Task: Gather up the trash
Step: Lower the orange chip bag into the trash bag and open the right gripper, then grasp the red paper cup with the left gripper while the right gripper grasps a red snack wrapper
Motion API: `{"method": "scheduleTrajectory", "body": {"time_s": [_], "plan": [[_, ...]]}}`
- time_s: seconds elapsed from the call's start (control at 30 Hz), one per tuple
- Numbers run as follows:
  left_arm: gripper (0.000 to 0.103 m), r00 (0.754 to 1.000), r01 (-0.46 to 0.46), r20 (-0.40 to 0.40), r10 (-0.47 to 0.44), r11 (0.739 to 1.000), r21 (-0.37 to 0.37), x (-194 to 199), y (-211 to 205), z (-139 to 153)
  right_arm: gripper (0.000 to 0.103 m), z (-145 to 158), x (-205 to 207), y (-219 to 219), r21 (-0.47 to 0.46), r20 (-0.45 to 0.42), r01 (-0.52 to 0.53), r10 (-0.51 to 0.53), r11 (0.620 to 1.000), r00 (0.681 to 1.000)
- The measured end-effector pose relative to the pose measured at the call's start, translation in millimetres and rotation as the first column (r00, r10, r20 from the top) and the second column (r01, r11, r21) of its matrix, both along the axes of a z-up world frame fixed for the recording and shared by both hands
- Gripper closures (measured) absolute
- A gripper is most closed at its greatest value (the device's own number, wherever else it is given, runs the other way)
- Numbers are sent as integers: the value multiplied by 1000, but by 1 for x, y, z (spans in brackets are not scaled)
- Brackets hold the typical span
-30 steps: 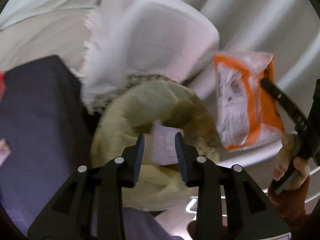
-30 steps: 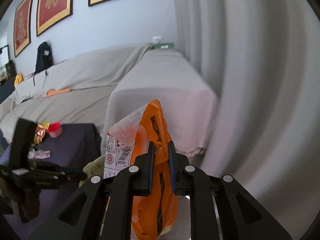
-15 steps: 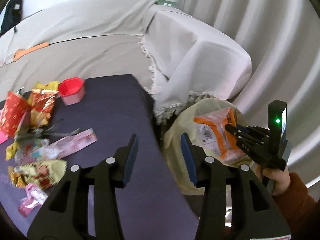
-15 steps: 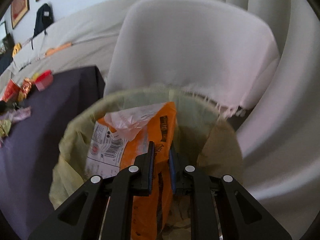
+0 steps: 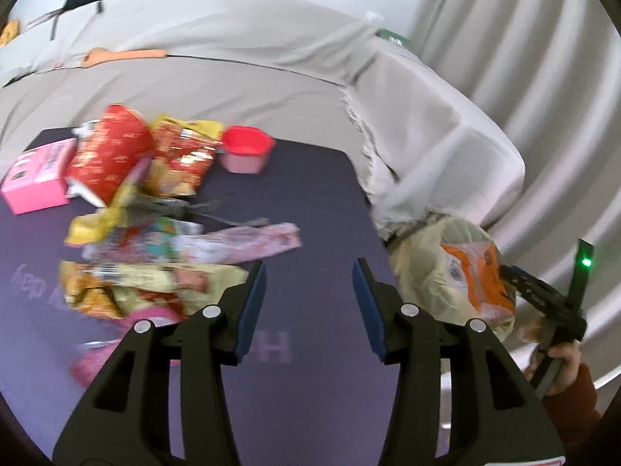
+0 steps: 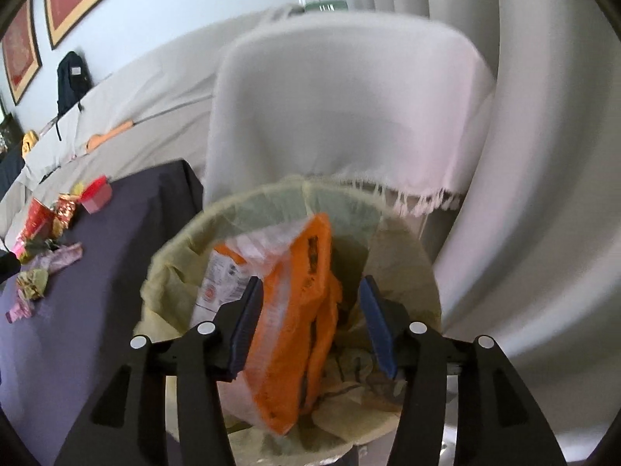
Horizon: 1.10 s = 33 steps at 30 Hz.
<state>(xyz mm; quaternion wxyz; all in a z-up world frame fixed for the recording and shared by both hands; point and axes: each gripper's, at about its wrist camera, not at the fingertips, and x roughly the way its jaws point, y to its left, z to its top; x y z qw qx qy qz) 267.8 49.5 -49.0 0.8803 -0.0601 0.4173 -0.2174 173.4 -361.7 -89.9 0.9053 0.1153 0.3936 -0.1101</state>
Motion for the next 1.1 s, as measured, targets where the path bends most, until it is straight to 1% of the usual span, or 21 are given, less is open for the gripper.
{"method": "scheduleTrajectory", "body": {"time_s": [0.1, 0.2, 0.27, 0.33, 0.37, 0.43, 0.53, 0.57, 0.63, 0.7, 0.77, 0.8, 0.87, 0.9, 0.93, 1.0, 1.1], "plan": [[57, 998, -50, 31, 50, 999, 0, 1, 32, 1, 53, 20, 2, 21, -36, 31, -34, 36, 999, 999], [57, 993, -110, 36, 110, 994, -13, 4, 69, 0, 50, 33, 10, 45, -38, 53, -90, 92, 995, 994], [57, 988, -152, 39, 152, 988, -15, 6, 94, -1, 49, 41, 15, 66, -36, 77, -135, 137, 990, 988], [57, 983, -180, 44, 180, 984, -14, 6, 116, -1, 48, 47, 26, 93, -37, 103, -192, 195, 981, 975], [56, 981, -190, 46, 191, 982, -10, 6, 126, -1, 47, 49, 29, 102, -34, 111, -214, 217, 976, 970], [55, 979, -199, 47, 199, 980, -5, 6, 144, -3, 41, 51, 42, 128, -6, 133, -290, 288, 957, 948], [54, 982, -185, 47, 184, 983, 11, 5, 167, -8, 38, 50, 56, 161, 32, 160, -370, 360, 929, 919], [54, 983, -177, 45, 176, 984, 15, 4, 172, -9, 38, 49, 62, 170, 36, 153, -385, 376, 922, 914], [54, 987, -159, 32, 159, 987, 17, 5, 184, -15, 38, 43, 77, 195, 41, 107, -426, 420, 904, 901], [54, 989, -146, 16, 146, 989, -4, 7, 191, -18, 38, 38, 87, 213, 36, 82, -450, 446, 892, 891], [54, 992, -124, 12, 124, 992, -23, 12, 193, -17, 38, 33, 93, 226, 22, 61, -459, 457, 888, 888], [54, 994, -108, 25, 109, 994, -24, 18, 191, -14, 38, 31, 97, 234, -1, 48, -455, 454, 891, 889], [53, 995, -80, 55, 81, 997, -23, 30, 184, -6, 38, 26, 104, 245, -76, 15, -422, 425, 903, 905], [52, 996, -58, 70, 59, 998, -25, 40, 180, -1, 38, 23, 108, 246, -70, 9, -430, 431, 900, 902], [50, 996, -46, 79, 48, 999, -22, 48, 175, 2, 38, 20, 112, 246, -33, 11, -447, 447, 894, 894], [50, 996, -33, 88, 33, 999, -4, 73, 164, 6, 38, 17, 117, 246, 0, 16, -449, 449, 894, 894], [48, 998, -16, 63, 15, 1000, 25, 113, 145, 3, 38, 17, 123, 242, -12, 20, -426, 426, 905, 904]]}}
